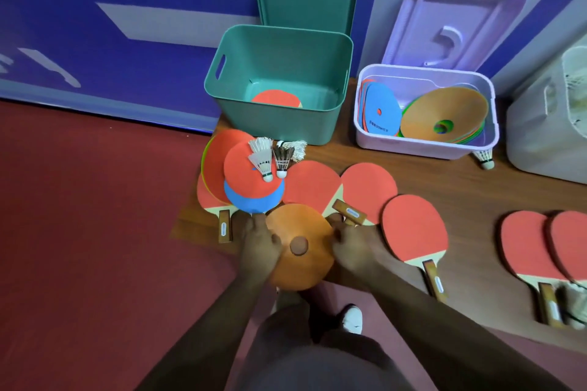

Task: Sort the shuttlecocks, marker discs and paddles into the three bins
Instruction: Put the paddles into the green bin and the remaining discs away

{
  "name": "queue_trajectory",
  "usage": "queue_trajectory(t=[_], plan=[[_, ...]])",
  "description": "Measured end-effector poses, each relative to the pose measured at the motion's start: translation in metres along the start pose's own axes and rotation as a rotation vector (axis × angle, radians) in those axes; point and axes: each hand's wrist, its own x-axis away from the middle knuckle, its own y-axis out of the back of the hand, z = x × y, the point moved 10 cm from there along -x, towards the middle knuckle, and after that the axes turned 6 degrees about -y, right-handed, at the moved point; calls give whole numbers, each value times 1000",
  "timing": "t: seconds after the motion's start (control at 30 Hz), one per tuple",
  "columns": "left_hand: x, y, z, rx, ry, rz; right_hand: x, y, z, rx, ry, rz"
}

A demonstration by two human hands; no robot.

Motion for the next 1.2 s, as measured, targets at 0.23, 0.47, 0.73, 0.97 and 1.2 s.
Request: queue_trajectory(t=[0.23, 0.47, 0.73, 0.97, 1.2], plan=[[-3, -2, -33, 317, 97, -11, 11, 96, -44, -656, -164, -180], [-27, -30, -151, 548, -79, 231, 29, 180, -80, -794, -193, -393], [-124, -35, -274, 593, -200, 186, 8, 291, -94, -725, -206, -653], [-198, -80, -332, 462, -187, 283, -66, 328, -133, -665, -349, -698], [-175, -84, -353, 251, -449, 162, -43, 291, -169, -602, -393, -718]])
